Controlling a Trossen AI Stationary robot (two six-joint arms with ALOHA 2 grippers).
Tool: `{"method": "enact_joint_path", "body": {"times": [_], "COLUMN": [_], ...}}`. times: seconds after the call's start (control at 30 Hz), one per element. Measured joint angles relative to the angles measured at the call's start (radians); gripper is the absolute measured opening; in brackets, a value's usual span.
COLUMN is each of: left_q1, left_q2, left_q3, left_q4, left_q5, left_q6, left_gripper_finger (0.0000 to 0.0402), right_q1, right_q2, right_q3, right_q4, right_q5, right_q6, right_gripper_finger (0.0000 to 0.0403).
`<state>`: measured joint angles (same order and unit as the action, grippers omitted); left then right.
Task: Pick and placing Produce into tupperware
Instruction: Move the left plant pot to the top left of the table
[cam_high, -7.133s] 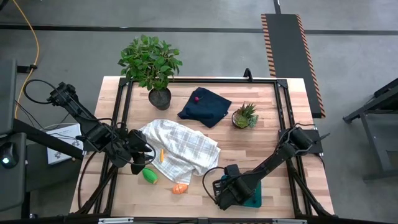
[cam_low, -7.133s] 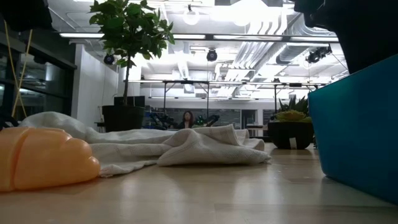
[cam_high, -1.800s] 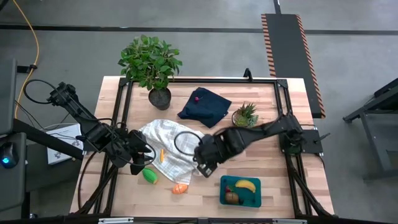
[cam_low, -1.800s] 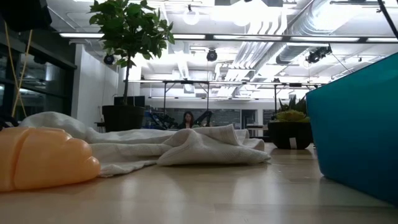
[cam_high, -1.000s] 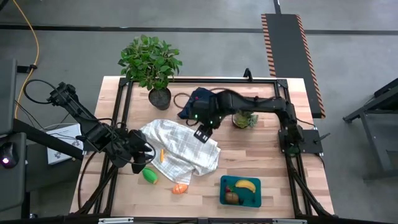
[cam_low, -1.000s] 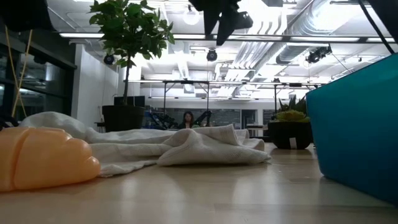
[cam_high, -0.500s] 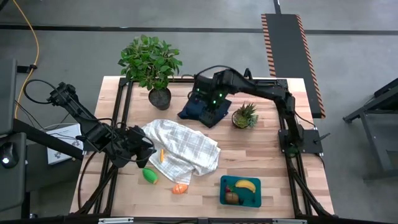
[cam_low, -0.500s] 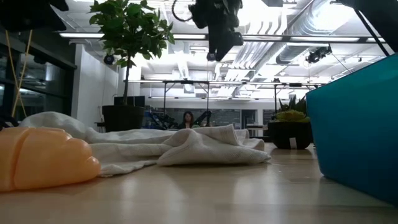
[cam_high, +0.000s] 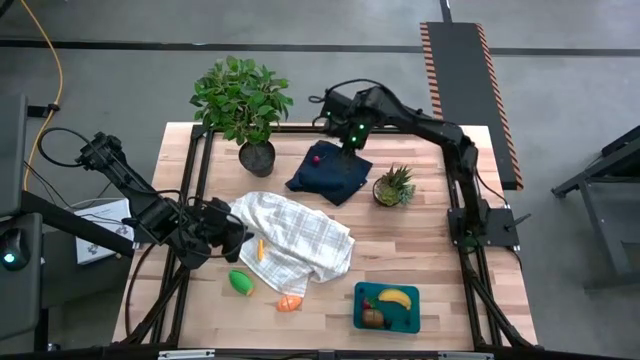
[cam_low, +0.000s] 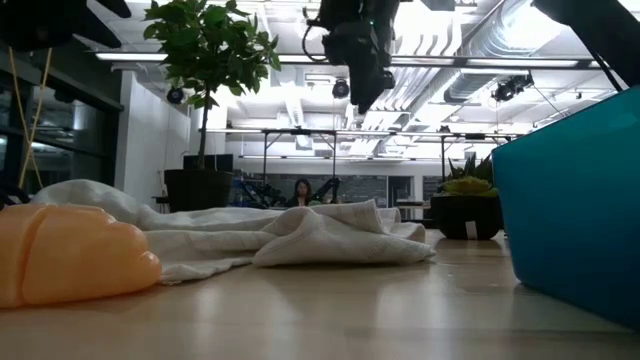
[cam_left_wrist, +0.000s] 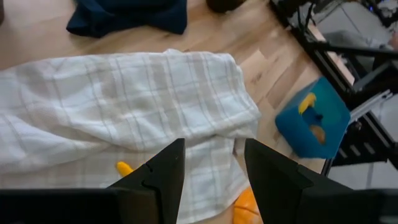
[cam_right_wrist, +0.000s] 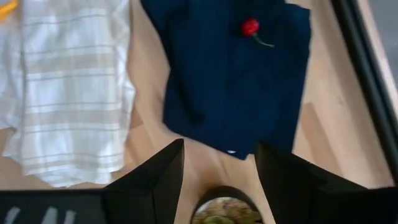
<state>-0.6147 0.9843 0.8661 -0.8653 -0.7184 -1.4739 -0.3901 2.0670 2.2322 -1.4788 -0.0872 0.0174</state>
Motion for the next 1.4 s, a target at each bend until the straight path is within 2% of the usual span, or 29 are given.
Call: {"method": "enact_joint_path", "body": {"times": [0.37,0.47,0.6,0.9,1.1,1.4], "left_q1": [0.0,0.0,0.0,0.0,0.0,0.0], "left_q2": [0.0,0.0,0.0,0.0,0.0,-0.001], "left_q3": [0.0,0.0,0.0,0.0,0.0,0.0], "left_q4": [0.0,0.0,0.0,-0.001,-0.005,-0.011], "left_q5": [-0.086,-0.105,-0.11,-0.11,-0.11,-0.11], "left_q6": [-0.028,-0.028,-0.028,-0.028,-0.029,-0.028], "left_gripper_finger": [0.0156,0.0156,0.0156,0.0156,0.0156,0.0156], "right_q1": [-0.085,-0.102,-0.12,-0.134,-0.134,-0.132], "right_q2": [0.0,0.0,0.001,0.0,0.001,0.043], "right_q3": [-0.001,-0.016,-0.062,-0.21,-0.299,-0.306], "right_q4": [0.011,0.057,0.146,0.317,0.451,0.547], "right_q5": [0.0,-0.034,-0.099,-0.104,-0.107,-0.15], "right_q6": [-0.102,-0.131,-0.137,-0.127,-0.019,0.134], "right_gripper_finger": [0.0188,0.0188,0.0188,0.0188,0.0188,0.0188]}}
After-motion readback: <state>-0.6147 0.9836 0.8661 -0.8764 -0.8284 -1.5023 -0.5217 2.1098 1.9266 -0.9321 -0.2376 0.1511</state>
